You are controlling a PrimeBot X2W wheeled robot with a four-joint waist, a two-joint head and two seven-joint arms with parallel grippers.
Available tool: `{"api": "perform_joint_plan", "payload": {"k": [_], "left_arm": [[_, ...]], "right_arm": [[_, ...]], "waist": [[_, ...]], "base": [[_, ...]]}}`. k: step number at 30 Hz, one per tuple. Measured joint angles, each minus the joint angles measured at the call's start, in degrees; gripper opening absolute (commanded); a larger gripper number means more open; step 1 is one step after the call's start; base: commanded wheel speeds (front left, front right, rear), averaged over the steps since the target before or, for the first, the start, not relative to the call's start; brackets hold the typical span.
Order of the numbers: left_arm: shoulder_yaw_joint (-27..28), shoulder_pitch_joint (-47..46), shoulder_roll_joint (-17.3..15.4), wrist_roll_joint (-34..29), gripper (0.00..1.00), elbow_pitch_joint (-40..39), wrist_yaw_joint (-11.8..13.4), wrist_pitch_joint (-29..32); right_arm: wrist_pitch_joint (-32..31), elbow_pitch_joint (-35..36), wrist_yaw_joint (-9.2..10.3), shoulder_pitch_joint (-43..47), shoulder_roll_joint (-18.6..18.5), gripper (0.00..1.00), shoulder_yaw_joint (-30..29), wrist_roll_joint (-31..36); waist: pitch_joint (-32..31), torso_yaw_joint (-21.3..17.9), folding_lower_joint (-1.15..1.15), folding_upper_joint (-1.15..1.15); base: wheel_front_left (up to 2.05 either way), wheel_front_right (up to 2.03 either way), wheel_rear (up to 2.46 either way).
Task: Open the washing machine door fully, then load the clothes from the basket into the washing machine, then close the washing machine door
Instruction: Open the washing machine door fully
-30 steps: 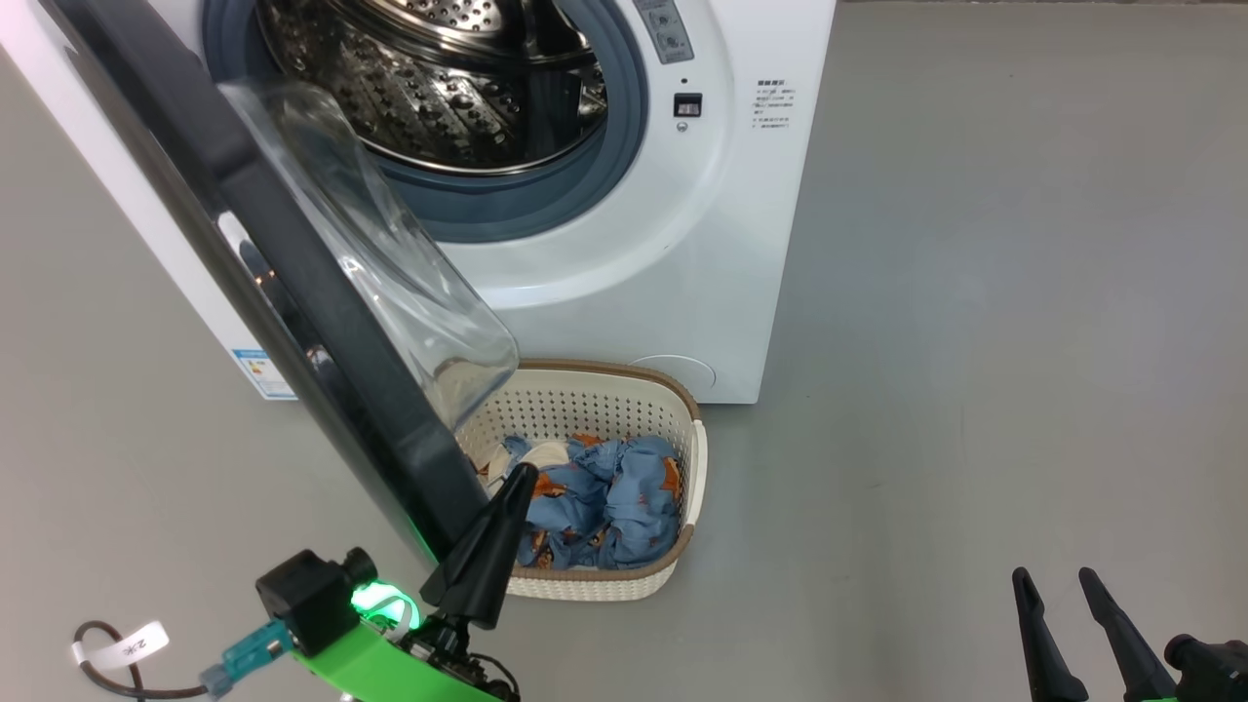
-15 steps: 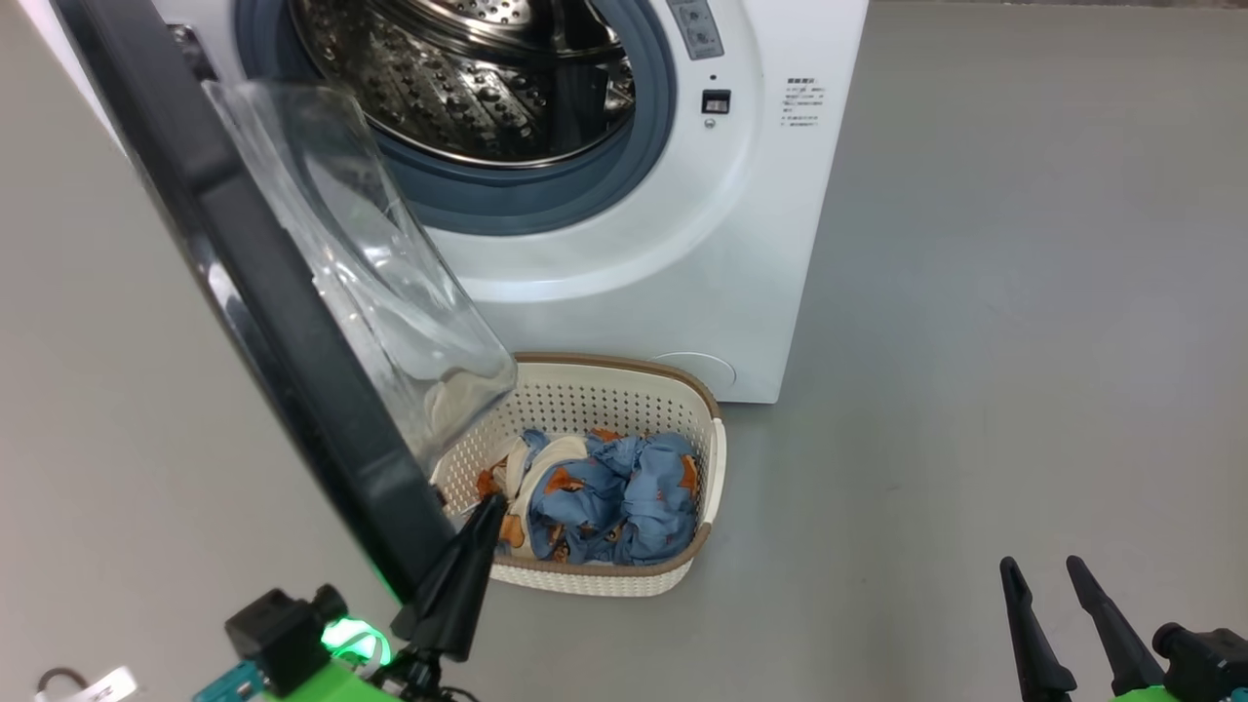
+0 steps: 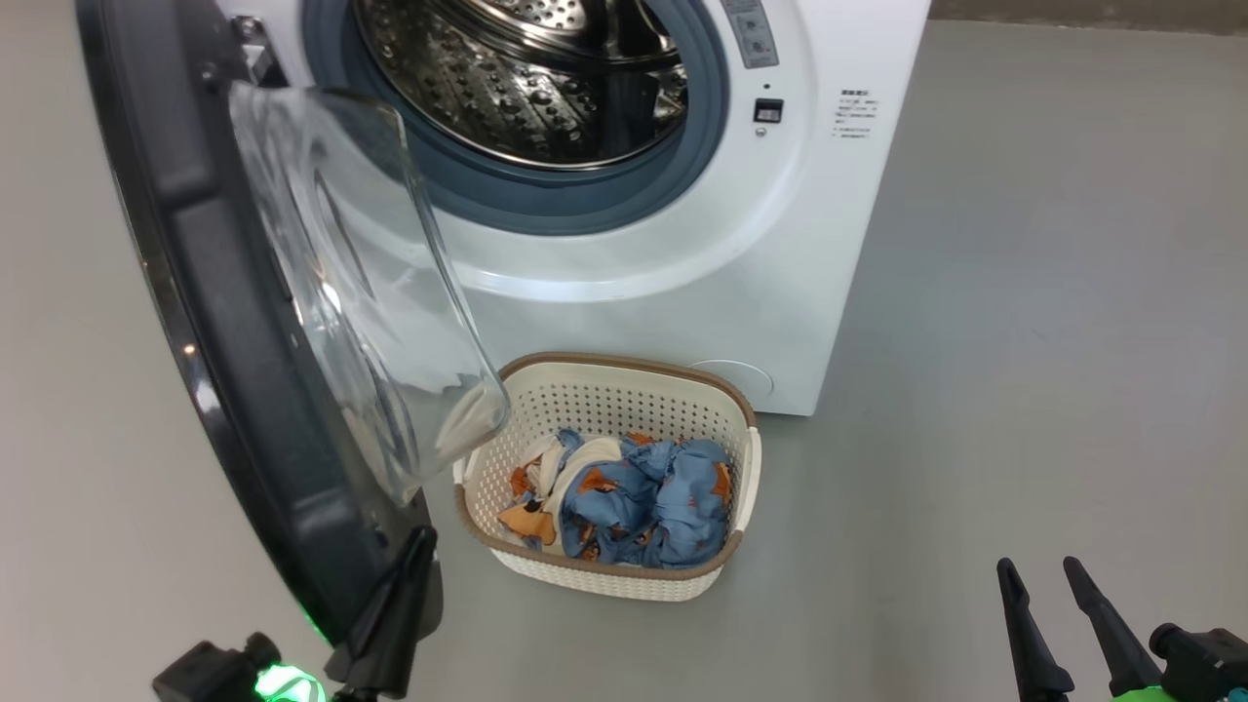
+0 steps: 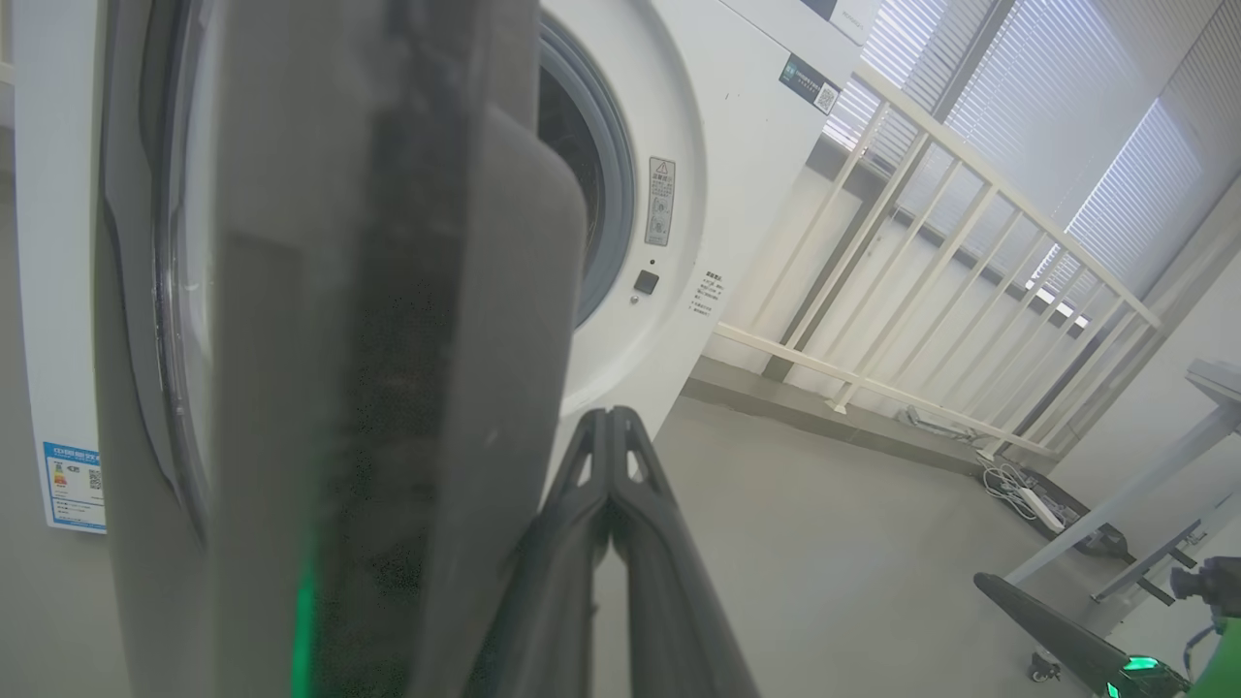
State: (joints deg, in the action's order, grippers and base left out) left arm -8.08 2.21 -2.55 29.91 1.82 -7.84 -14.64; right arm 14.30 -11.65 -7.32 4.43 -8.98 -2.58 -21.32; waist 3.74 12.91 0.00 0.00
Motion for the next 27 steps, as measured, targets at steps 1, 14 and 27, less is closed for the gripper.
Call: {"api": "perform_joint_plan", "payload": {"k": [1, 14, 27], "left_arm": [[0.3, 0.2, 0.0, 0.0, 0.00, 0.0, 0.0, 0.0], [9.7, 1.0, -3.8, 0.7, 0.00, 0.1, 5.1, 0.0], [18.6, -1.5, -7.5, 0.4, 0.00, 3.5, 9.7, 0.0]], "right_arm": [[0.0, 0.0, 0.00, 0.0, 0.0, 1.00, 0.0, 0.0], [0.0, 0.1, 0.00, 0.0, 0.0, 1.00, 0.4, 0.0], [0.0, 0.0, 0.00, -1.8, 0.1, 1.00, 0.7, 0.0]], "waist": [[0.0, 0.3, 0.00, 0.00], [1.2, 2.3, 0.00, 0.00], [3.1, 2.1, 0.00, 0.00]], "base": [[0.00, 0.00, 0.00], [0.00, 0.00, 0.00], [0.00, 0.00, 0.00]]}}
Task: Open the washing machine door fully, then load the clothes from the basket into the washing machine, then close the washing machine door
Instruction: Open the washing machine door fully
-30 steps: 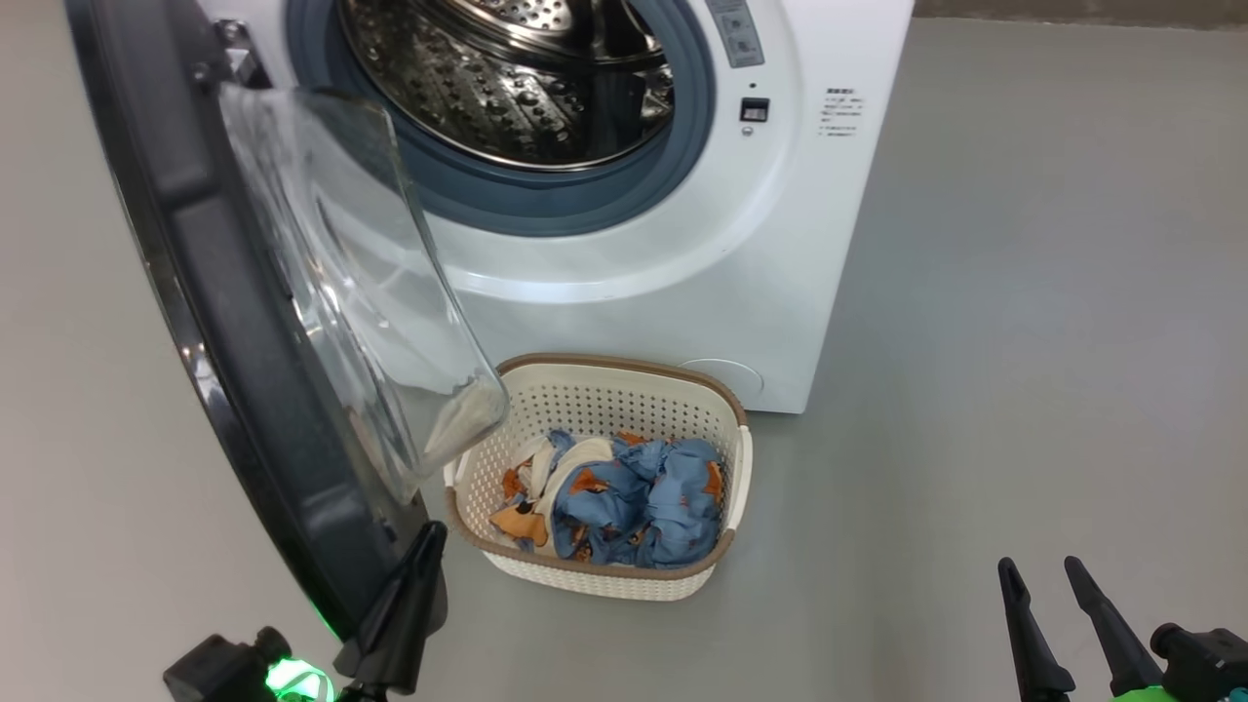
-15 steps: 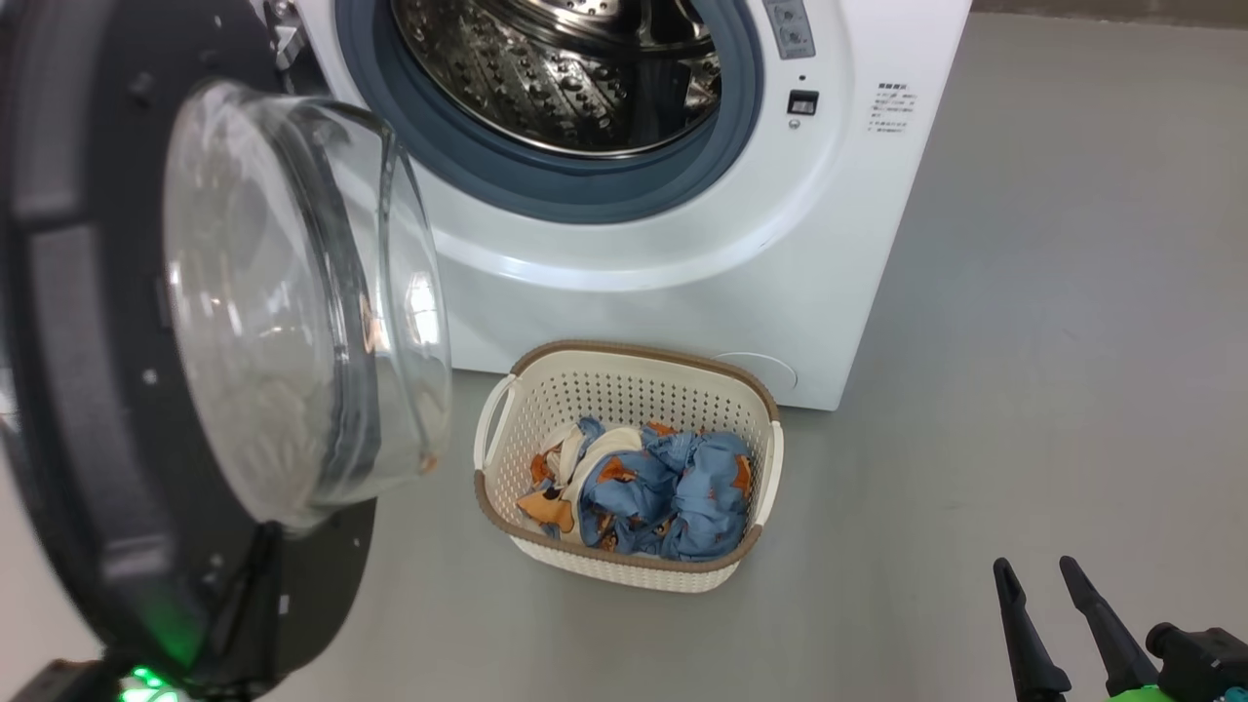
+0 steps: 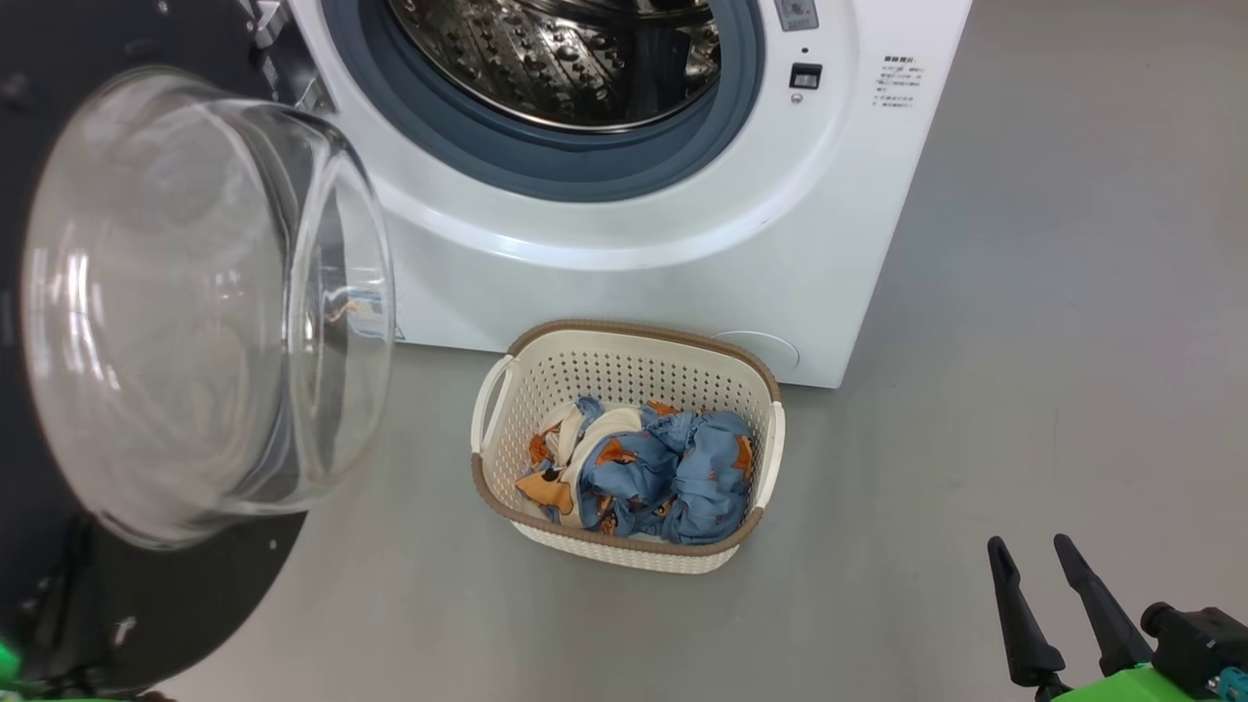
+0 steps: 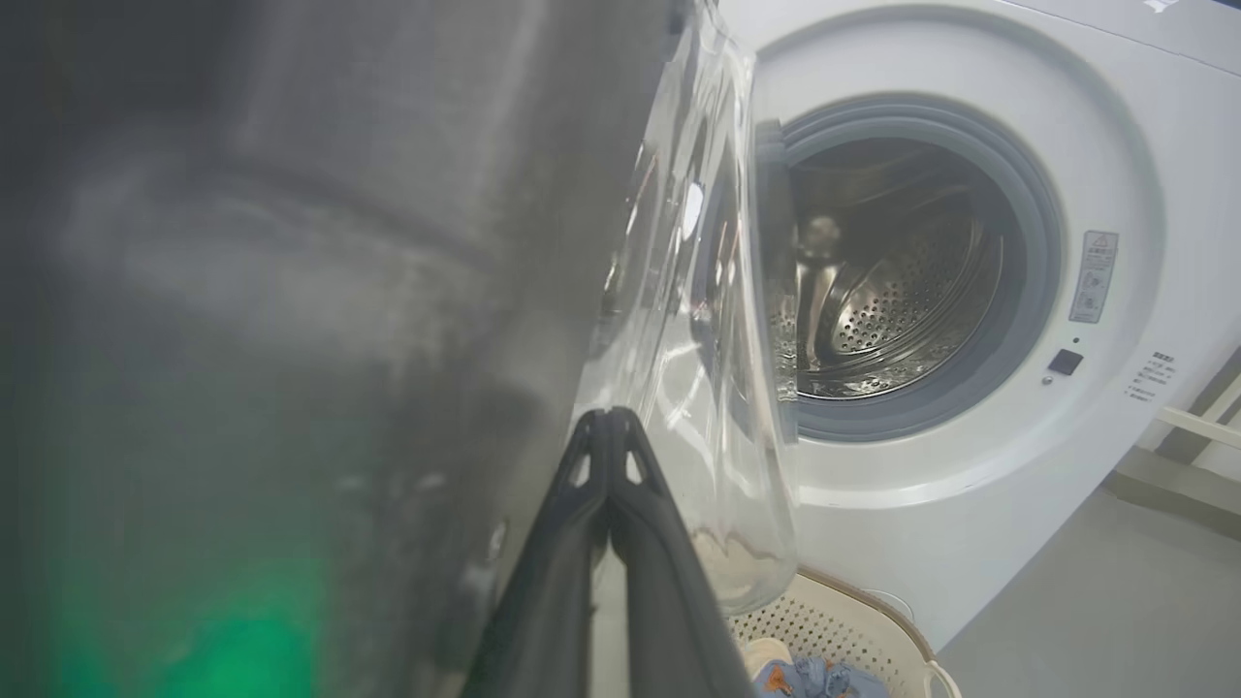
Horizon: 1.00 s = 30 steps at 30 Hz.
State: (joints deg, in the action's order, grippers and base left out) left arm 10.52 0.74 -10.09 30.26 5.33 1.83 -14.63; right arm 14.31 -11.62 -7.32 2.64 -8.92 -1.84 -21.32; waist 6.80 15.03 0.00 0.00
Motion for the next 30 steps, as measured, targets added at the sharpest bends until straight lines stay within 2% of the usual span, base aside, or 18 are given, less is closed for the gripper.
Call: {"api": "perform_joint_plan", "payload": {"k": [10, 20, 30], "left_arm": [[6.0, -2.3, -0.5, -1.4, 0.00, 2.4, 0.4, 0.0], [13.3, -7.5, -2.8, -4.0, 0.00, 8.8, 0.3, 0.0], [20.5, -16.1, -6.4, -6.1, 0.00, 20.2, -2.7, 0.0]], "right_arm": [[0.0, 0.0, 0.00, -0.5, 0.2, 1.00, 0.2, 0.0], [0.0, 0.1, 0.00, -2.4, 0.2, 1.00, 0.3, 0.1], [0.0, 0.1, 0.00, -3.6, -0.1, 1.00, 0.6, 0.5]], "waist": [[1.1, 0.0, 0.00, 0.00], [2.8, -0.1, 0.00, 0.00], [5.4, -0.6, 0.00, 0.00]], "base": [[0.00, 0.00, 0.00], [0.00, 0.00, 0.00], [0.00, 0.00, 0.00]]}}
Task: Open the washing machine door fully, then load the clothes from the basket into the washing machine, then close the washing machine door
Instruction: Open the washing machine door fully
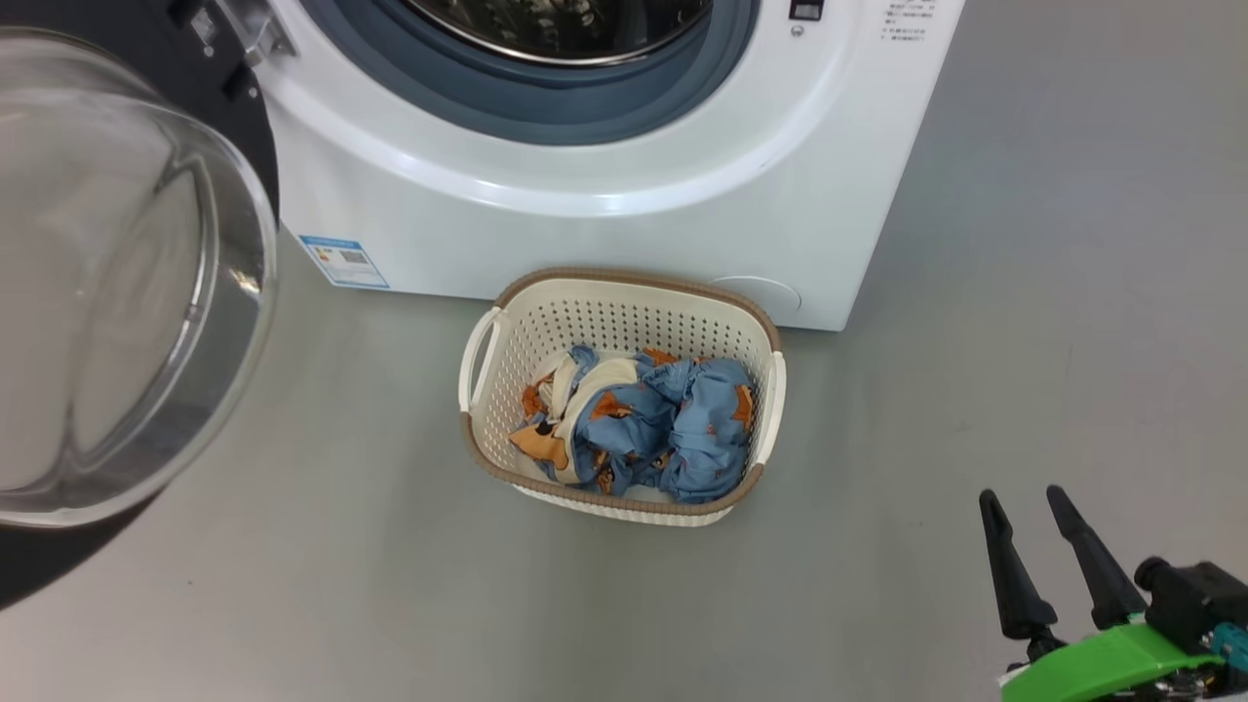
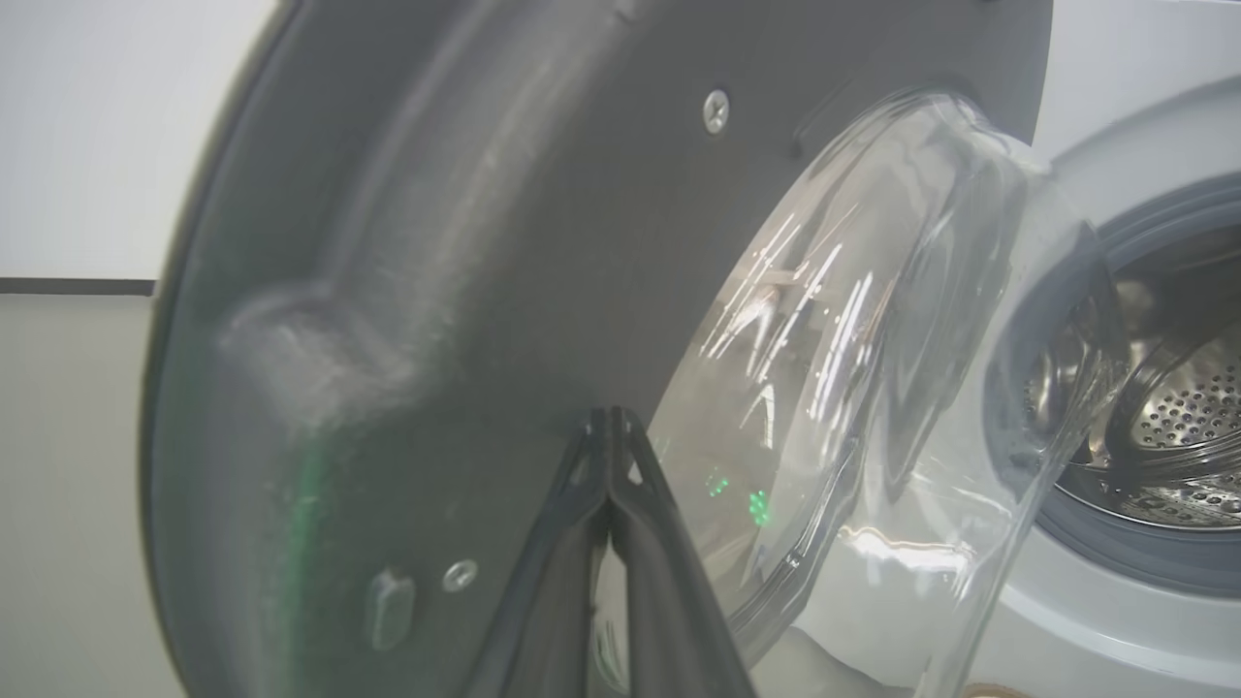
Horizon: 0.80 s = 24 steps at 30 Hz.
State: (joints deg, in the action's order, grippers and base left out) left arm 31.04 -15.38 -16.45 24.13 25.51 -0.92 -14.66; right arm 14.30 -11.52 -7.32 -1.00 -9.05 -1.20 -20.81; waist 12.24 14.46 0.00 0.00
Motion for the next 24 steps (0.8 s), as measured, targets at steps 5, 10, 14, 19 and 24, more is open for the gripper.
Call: {"api": "perform_joint_plan", "payload": {"k": [5, 10, 14, 19, 24], "left_arm": [[3.7, -4.2, -2.1, -1.7, 0.00, 5.8, -1.5, 0.0], [6.4, -8.9, -4.7, -2.6, 0.00, 12.4, -2.5, 0.0], [7.7, -12.0, -7.1, -4.0, 0.00, 17.1, -3.5, 0.0], [8.8, -15.3, -9.2, -6.6, 0.00, 21.5, -4.0, 0.0], [9.5, -16.8, -9.6, -8.1, 0.00, 22.7, -4.4, 0.0]], "right_arm": [[0.0, 0.0, 0.00, -1.5, -0.4, 1.00, 0.4, 0.1], [0.0, 0.0, 0.00, -1.7, -0.7, 1.00, 0.8, 0.1], [0.0, 0.0, 0.00, -2.9, -1.1, 1.00, 1.4, 0.1], [0.0, 0.0, 0.00, -3.9, -1.8, 1.00, 2.1, 0.3], [0.0, 0.0, 0.00, -3.9, -1.9, 1.00, 2.2, 0.6]], "waist": [[1.3, -0.3, 0.00, 0.00], [2.6, -0.4, 0.00, 0.00], [3.5, -0.5, 0.00, 0.00], [4.4, -0.8, 0.00, 0.00], [4.9, -0.8, 0.00, 0.00]], "base": [[0.00, 0.00, 0.00], [0.00, 0.00, 0.00], [0.00, 0.00, 0.00], [0.00, 0.00, 0.00], [0.00, 0.00, 0.00]]}}
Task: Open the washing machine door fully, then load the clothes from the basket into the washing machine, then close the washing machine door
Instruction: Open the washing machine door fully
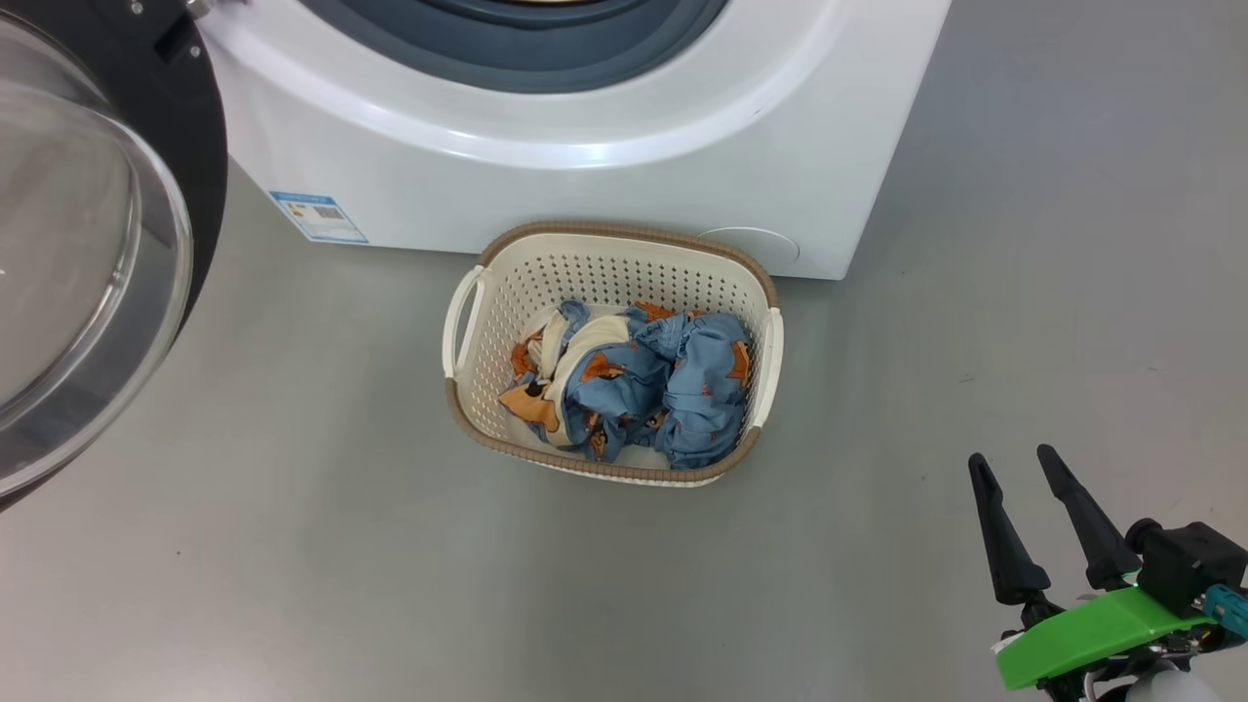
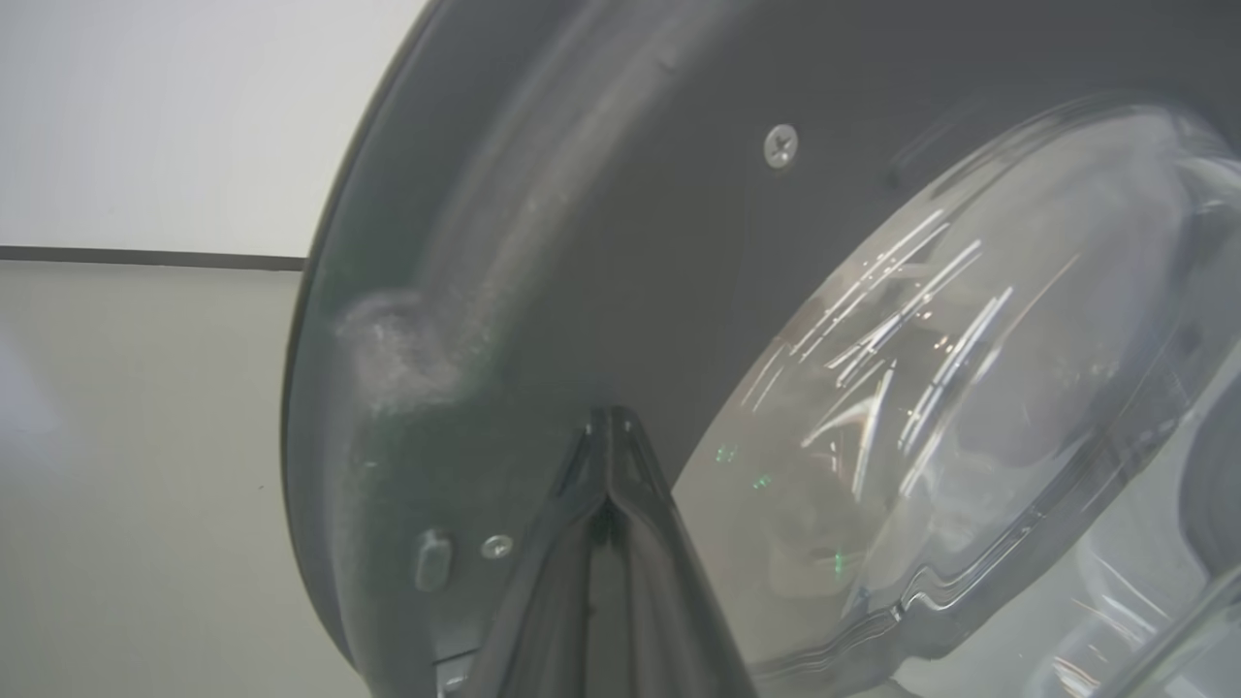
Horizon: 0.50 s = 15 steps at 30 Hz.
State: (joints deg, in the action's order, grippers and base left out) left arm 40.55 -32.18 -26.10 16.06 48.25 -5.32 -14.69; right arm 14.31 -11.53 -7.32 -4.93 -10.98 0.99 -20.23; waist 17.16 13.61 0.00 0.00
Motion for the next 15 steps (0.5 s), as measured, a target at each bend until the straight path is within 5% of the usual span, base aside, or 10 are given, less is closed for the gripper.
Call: {"api": "perform_joint_plan", "payload": {"k": [6, 15], "left_arm": [[0.6, -1.0, 0.7, -1.7, 0.00, 0.0, -0.5, 0.0], [-0.7, 3.2, 8.5, -2.8, 0.00, -8.4, -1.6, 0.0]], "right_arm": [[0.0, -0.2, 0.00, -0.7, 0.0, 1.00, 0.1, 0.0], [0.0, -0.5, 0.00, 1.1, 0.3, 1.00, -0.3, -0.1]], "waist": [[-0.7, -0.1, 0.00, 0.00], [-4.3, 0.4, 0.00, 0.00]], "base": [[0.00, 0.00, 0.00], [0.00, 0.00, 0.00]]}}
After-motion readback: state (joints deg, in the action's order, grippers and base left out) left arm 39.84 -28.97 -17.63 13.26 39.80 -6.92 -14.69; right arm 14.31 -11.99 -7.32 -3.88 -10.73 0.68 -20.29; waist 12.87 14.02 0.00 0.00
